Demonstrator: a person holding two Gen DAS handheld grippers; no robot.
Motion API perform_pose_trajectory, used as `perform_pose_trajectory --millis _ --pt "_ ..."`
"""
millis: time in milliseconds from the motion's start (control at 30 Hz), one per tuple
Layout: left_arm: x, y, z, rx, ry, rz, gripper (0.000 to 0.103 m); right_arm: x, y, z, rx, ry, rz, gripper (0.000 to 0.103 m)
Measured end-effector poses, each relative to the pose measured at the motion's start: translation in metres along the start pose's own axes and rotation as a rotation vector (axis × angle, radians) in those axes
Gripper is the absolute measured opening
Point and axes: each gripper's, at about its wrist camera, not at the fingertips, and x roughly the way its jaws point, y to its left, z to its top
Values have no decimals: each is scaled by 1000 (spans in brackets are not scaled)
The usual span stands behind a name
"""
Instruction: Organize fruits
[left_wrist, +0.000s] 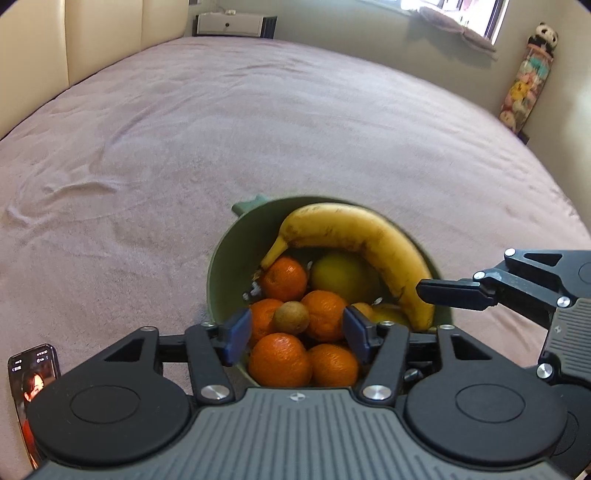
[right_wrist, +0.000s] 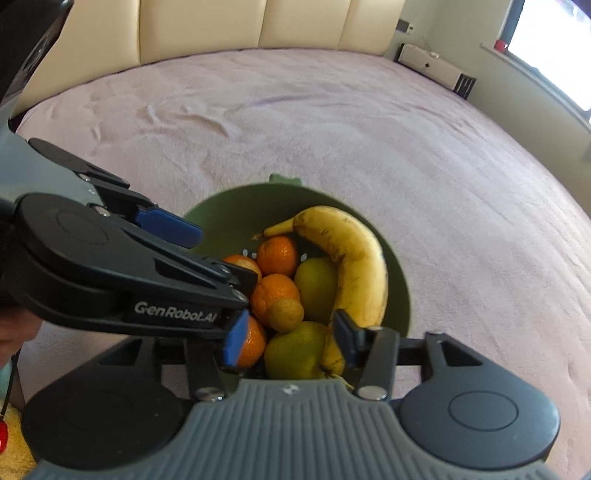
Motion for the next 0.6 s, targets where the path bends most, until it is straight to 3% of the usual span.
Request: perform_pose_trajectory --millis 300,600 --pt "-33 -9 6 27 -116 -6 72 -51 -3 -4 73 -123 -114 67" --pt "-78 -29 -3 112 -276 7 76 -115 -5 -28 270 -280 -221 84"
